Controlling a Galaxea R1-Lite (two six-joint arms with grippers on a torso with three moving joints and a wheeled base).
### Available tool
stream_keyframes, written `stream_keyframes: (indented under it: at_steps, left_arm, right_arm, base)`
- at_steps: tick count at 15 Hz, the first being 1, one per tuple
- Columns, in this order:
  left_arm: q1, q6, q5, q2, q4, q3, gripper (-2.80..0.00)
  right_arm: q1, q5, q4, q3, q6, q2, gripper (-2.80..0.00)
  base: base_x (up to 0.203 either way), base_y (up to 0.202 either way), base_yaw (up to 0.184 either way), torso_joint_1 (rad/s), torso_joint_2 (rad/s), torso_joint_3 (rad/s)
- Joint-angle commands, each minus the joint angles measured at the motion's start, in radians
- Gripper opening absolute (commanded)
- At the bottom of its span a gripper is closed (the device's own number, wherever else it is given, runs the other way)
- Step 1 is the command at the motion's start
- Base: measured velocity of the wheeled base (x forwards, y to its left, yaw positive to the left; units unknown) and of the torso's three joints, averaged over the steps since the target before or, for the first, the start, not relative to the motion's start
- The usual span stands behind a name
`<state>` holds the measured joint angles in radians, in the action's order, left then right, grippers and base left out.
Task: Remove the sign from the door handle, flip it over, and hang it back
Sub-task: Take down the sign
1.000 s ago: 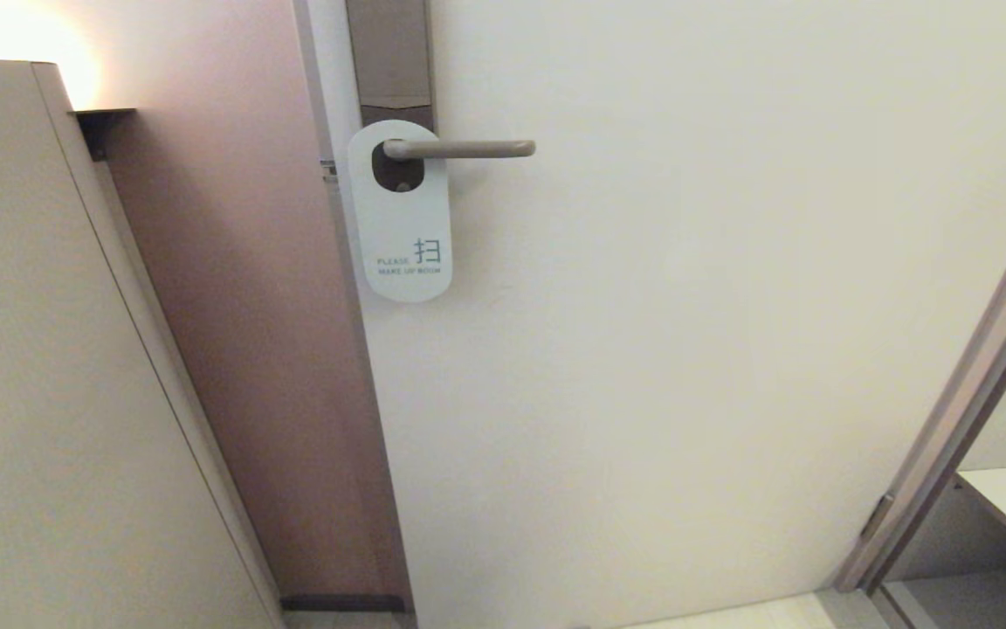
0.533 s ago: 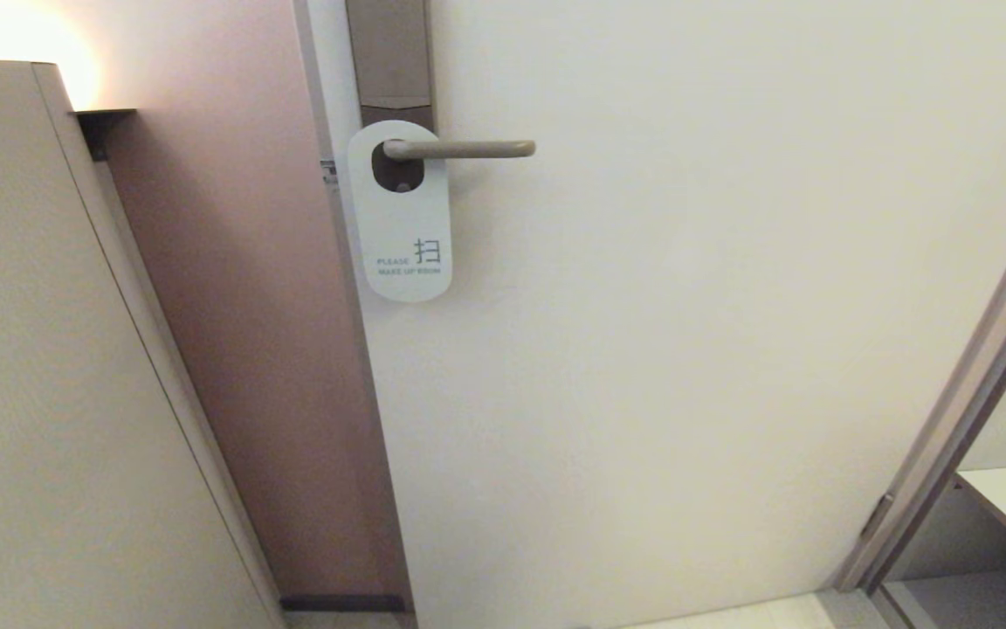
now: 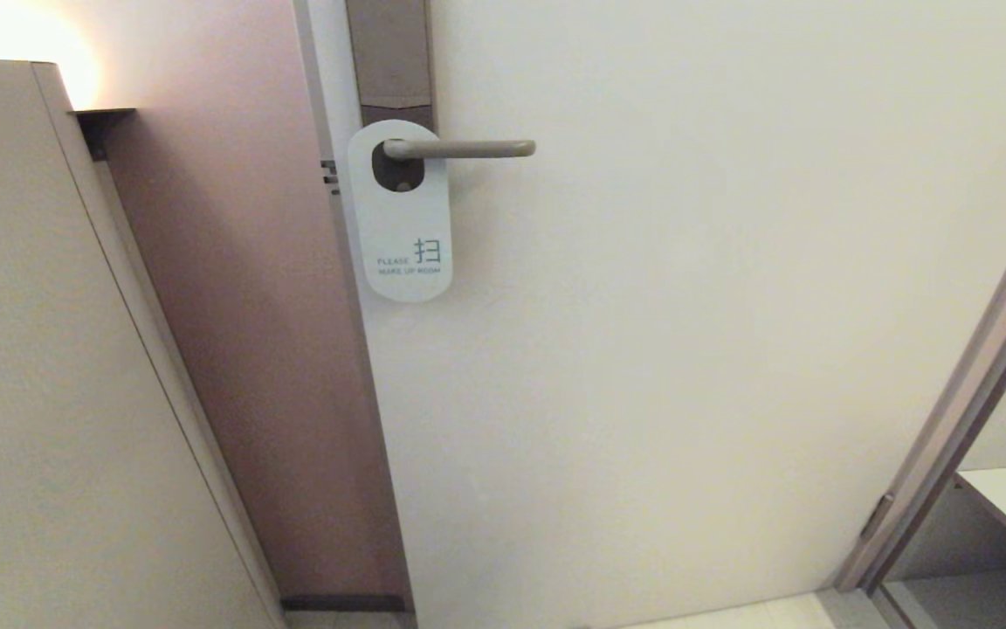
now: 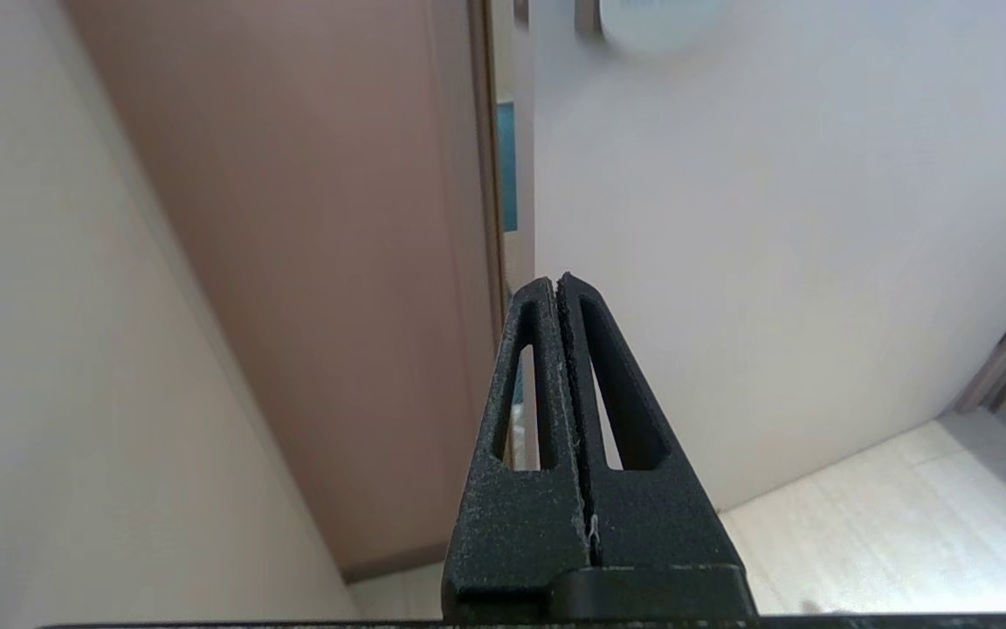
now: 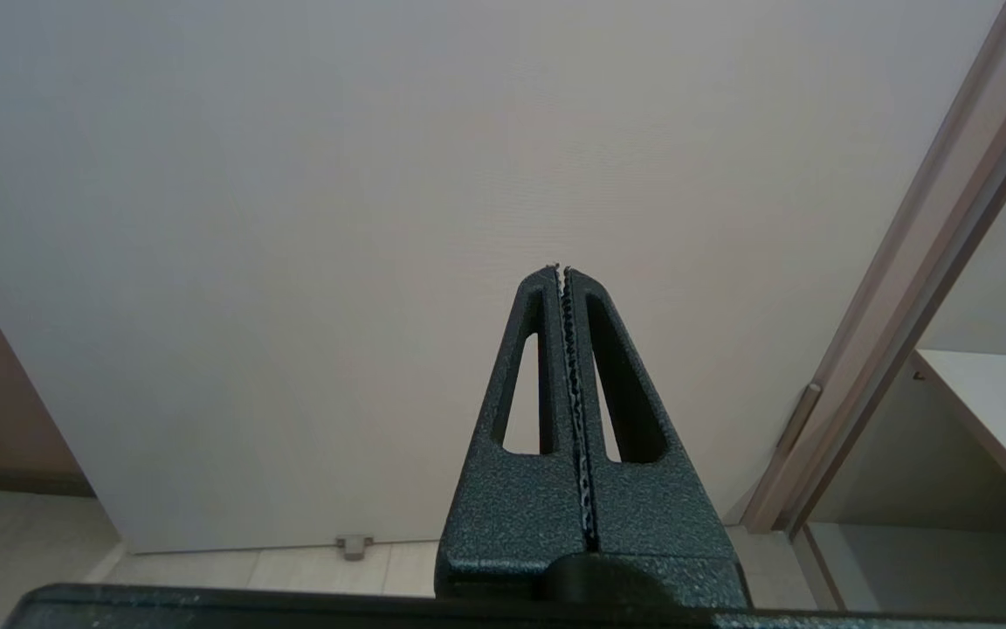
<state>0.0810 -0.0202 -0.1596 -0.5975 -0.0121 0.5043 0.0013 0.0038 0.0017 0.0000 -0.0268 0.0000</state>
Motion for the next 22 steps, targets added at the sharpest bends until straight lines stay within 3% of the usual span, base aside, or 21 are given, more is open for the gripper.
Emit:
stream_keyframes:
  at_steps: [1,5,10,12,17,22]
  left_arm:
    - [0.011,0.0,-0.001,-0.235,-0.038,0.076,-2.8]
    - [0.011,0.005,-0.039,-0.527,-0.1,0.306,-2.8]
    - [-0.008,0.038,-0.264,-0.792,-0.114,0.577,-2.8]
    - [-0.009,0.043,-0.34,-0.84,-0.115,0.603,-2.8]
    - [-0.007,0.043,-0.391,-0.909,-0.116,0.597,-2.8]
    - [0.02,0.044,-0.394,-0.953,-0.166,0.592,-2.8]
  right_arm:
    - [0.0,0.001,0.0,0.0,-0.001,0.002,-2.8]
    - [0.0,0.001,0.0,0.0,-0.001,0.002,-2.8]
    - [0.0,0.001,0.0,0.0,-0.001,0.002,-2.8]
    - [0.0,0.001,0.0,0.0,-0.001,0.002,-2.8]
    - [0.0,0.001,0.0,0.0,-0.001,0.002,-2.8]
    - [0.0,0.001,0.001,0.0,-0.001,0.002,-2.8]
  base:
    - [0.0,0.0,0.0,0.0,0.0,0.0]
    - [0.0,0.0,0.0,0.0,0.0,0.0]
    - [0.0,0.0,0.0,0.0,0.0,0.0]
    - [0.0,0.0,0.0,0.0,0.0,0.0]
    - [0.0,0.0,0.0,0.0,0.0,0.0]
    - [0.0,0.0,0.0,0.0,0.0,0.0]
